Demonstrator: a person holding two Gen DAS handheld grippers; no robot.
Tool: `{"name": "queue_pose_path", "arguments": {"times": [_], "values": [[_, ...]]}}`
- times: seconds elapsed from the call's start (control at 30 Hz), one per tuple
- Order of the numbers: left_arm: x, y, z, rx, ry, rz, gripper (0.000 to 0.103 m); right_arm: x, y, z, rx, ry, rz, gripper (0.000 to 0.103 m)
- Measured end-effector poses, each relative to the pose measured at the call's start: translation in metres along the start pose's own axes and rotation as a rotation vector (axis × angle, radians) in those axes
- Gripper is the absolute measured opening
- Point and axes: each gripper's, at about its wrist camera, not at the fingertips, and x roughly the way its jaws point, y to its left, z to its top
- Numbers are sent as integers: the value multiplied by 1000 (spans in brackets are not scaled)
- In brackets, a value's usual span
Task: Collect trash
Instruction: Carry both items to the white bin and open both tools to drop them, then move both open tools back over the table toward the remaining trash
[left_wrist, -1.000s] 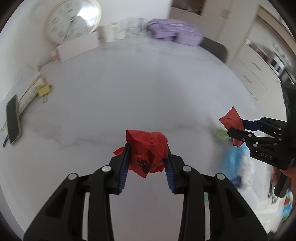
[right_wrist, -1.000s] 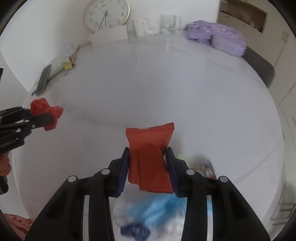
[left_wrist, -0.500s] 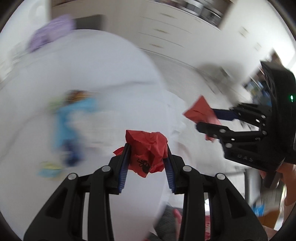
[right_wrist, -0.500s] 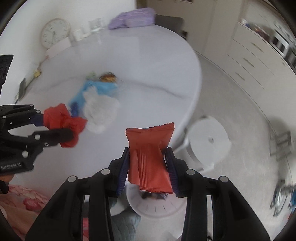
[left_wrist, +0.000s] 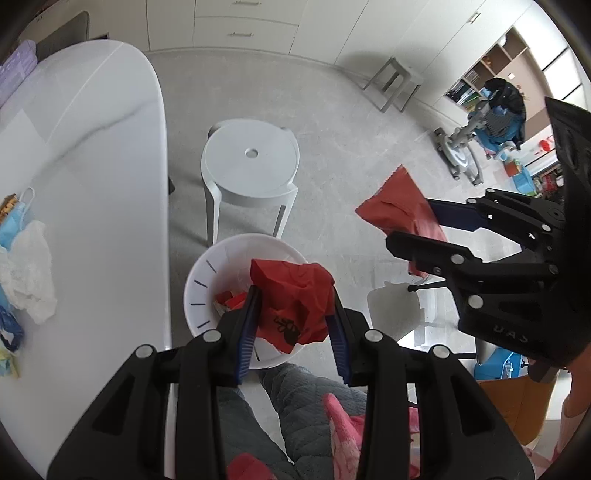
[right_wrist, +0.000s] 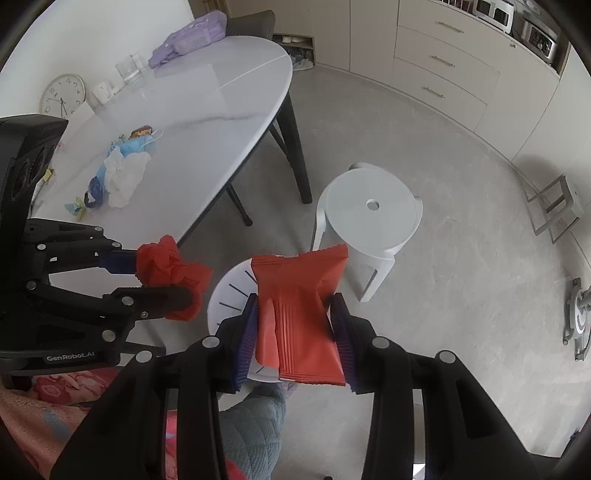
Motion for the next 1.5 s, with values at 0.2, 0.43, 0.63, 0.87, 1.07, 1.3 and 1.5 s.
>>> {"name": "queue_pose_path", "arguments": {"times": [0.2,0.43,0.63,0.87,1.07,1.3,1.5], "values": [[12,-4,-4,-35,50,21,51,5,-11,-6,-2,4,32,40],[11,-6,-8,-67,44,46,75,6,-15,-8,-9,8,47,41],[0,-4,-7,-69,1,90,82,8,-13,-7,-5,6,50,41],[-40,20,-12,-132,-106,203,83,30,4,-8,-25,38,80,41],[-77,63,-31,-232,-168,268,83,69,31,-13,-61,99,108,59],[-110,121,-65,-360,-211,338,89,65,49,-1,-75,66,39,95],[-140,164,-96,-464,-249,391,91,34,63,25,-91,-41,-6,100]]}}
